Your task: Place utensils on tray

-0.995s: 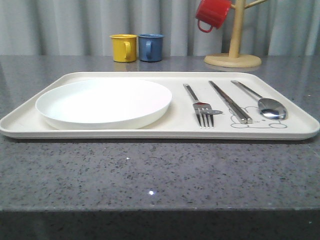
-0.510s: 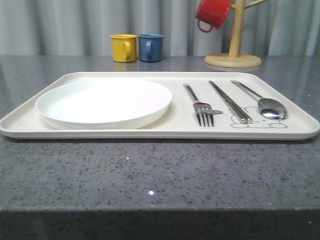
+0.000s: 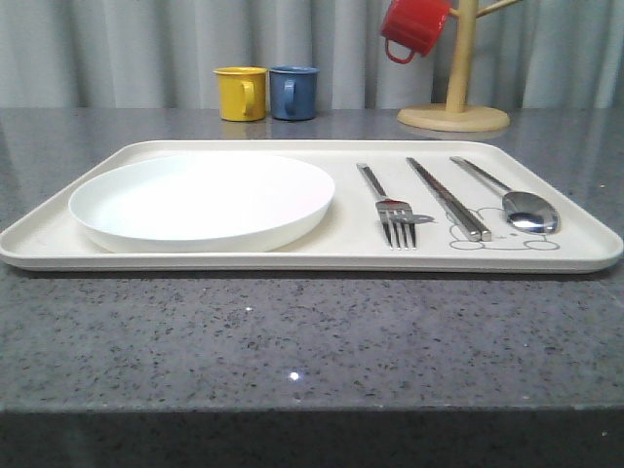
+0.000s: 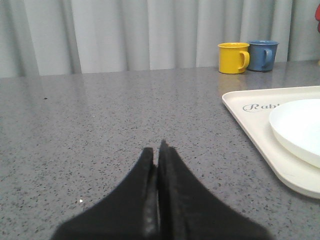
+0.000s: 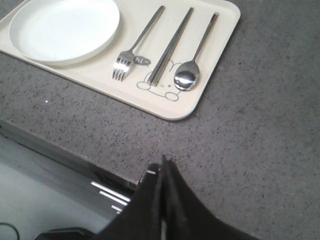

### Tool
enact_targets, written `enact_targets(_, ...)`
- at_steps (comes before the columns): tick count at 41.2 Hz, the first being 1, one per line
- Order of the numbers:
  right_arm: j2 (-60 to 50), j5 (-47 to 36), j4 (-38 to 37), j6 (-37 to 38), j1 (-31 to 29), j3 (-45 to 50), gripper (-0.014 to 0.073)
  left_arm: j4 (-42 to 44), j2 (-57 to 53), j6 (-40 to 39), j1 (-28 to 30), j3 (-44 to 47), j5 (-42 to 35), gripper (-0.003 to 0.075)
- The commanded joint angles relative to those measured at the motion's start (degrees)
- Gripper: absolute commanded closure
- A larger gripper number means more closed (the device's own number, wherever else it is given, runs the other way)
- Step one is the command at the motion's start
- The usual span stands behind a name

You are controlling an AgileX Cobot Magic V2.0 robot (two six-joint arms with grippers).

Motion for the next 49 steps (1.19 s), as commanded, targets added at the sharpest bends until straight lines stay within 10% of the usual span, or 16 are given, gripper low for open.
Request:
enact_targets(1, -2.3, -12.7, -1.3, -0.2, -4.0, 3.9, 0.0662, -0.1, -1.4, -0.6, -0.4, -0.2, -4.7, 0.0739)
enact_targets(19, -19.8, -59.9, -1.2, -0.2, -13.4, 42.8, 0.0662, -0.1, -1.4, -0.6, -0.4, -0.2, -4.7, 0.0739)
enact_targets(49, -22.6, -66.8, -6.6, 6.0, -13.7, 47.1, 0.0662, -0.1, -1.3, -0.6, -0.4, -0.2, -4.7, 0.0739)
